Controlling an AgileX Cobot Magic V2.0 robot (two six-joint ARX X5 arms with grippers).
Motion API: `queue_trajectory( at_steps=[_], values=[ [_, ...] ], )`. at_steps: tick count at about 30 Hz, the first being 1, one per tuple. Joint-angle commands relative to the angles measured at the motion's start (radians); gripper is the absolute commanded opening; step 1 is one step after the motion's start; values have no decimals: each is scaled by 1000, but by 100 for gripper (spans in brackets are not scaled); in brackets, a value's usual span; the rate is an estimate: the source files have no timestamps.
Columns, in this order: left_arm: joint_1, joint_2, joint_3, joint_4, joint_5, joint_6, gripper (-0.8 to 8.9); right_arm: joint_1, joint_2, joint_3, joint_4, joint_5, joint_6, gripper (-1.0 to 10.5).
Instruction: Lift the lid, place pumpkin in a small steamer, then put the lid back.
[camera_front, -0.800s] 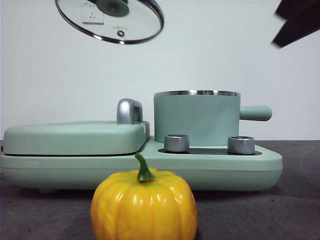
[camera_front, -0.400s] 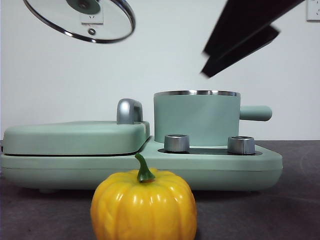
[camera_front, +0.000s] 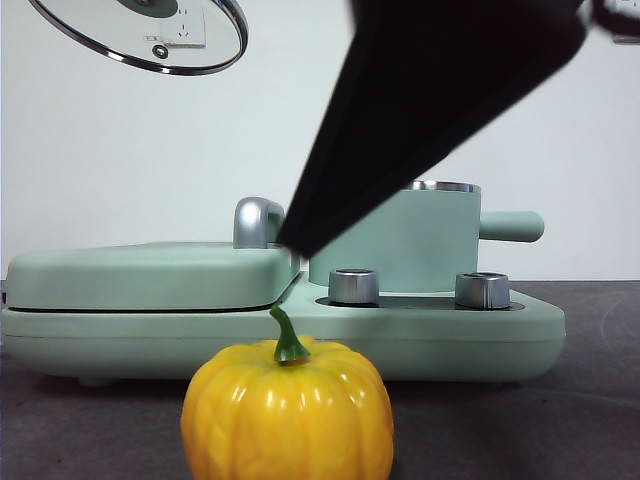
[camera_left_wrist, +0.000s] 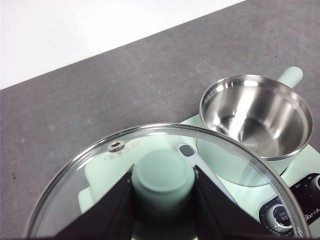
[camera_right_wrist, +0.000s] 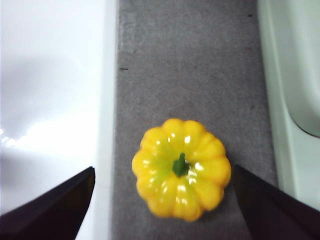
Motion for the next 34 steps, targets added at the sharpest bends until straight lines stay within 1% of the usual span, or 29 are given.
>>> queue_trajectory(
  at_steps=[1,10,26,28,31,34],
  values=[
    [-5,-4,25,27,1,4,10,20,49,17,34,19,-8,462],
    [3,-4,25,29,1,7,10,24,151,17,74,58,-14,487],
    [10,-4,25,54,1,6,10,25,219,17,79,67,-9,485],
    [10,-4,25,54,1,6,10,24,219,17,78,63,5,451],
    [10,-4,25,53,1,6,10,24,219,17,65,57,9,360],
    [10,-4,25,53,1,5,10,24,219,17,55,57,18,354]
  ],
)
